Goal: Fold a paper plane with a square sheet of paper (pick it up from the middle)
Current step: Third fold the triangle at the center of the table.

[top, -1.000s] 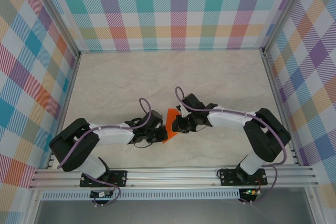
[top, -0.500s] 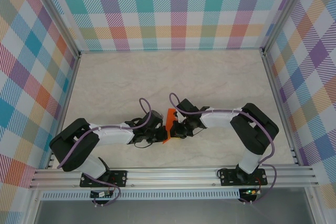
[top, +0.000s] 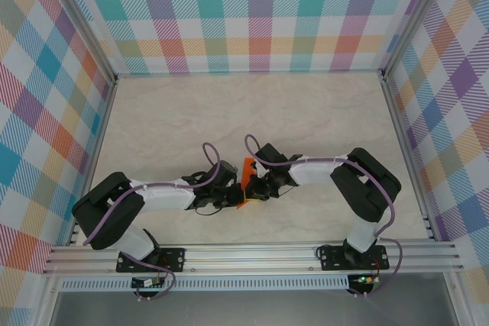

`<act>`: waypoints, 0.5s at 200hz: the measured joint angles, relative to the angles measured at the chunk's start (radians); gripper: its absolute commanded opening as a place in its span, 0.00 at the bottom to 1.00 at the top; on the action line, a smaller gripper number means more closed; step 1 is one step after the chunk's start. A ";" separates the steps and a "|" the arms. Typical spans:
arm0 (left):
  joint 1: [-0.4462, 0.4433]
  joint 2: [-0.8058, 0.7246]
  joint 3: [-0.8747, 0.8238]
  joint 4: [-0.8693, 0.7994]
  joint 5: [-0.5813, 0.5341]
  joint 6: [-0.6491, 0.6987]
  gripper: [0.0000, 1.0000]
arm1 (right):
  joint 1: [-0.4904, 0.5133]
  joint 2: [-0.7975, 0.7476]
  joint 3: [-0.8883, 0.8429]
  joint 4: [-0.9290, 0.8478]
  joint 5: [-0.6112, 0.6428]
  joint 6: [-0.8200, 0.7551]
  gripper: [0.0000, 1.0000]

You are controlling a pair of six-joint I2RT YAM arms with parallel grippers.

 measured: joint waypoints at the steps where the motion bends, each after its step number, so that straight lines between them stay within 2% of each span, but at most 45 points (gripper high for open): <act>1: 0.000 0.000 0.000 0.000 0.000 0.000 0.07 | 0.000 0.000 0.000 -0.001 0.000 0.000 0.11; 100: -0.001 0.000 -0.016 0.031 -0.005 0.000 0.07 | -0.022 0.001 0.013 -0.014 0.016 -0.015 0.13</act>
